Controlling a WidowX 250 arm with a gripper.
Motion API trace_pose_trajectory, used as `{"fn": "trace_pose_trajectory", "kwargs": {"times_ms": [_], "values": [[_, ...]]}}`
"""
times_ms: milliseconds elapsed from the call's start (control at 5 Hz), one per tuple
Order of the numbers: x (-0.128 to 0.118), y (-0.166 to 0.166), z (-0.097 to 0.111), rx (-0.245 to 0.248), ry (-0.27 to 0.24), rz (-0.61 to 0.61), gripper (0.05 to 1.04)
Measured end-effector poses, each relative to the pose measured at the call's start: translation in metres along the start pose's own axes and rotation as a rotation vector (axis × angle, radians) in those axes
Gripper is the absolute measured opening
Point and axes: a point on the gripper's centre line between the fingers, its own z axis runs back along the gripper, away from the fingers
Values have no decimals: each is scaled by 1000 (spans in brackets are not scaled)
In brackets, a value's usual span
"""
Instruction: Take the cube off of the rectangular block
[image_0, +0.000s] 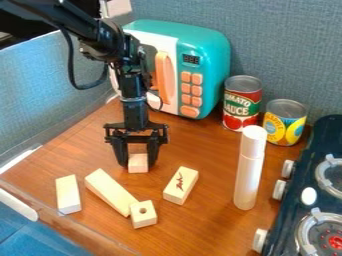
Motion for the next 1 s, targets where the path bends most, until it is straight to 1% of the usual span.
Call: {"fn": "trace_pose_trajectory", "kwargs": {"times_ms": [200, 400, 600, 800, 1000], "values": [[-4, -7, 18, -8, -70, -19, 1005], [-9, -11, 24, -13, -90, -38, 1001], [-16, -19, 41, 3, -139, -77, 1000], [-22, -31, 52, -2, -161, -200, 1000], [-25, -39, 50, 4, -161, -332, 1000]]}}
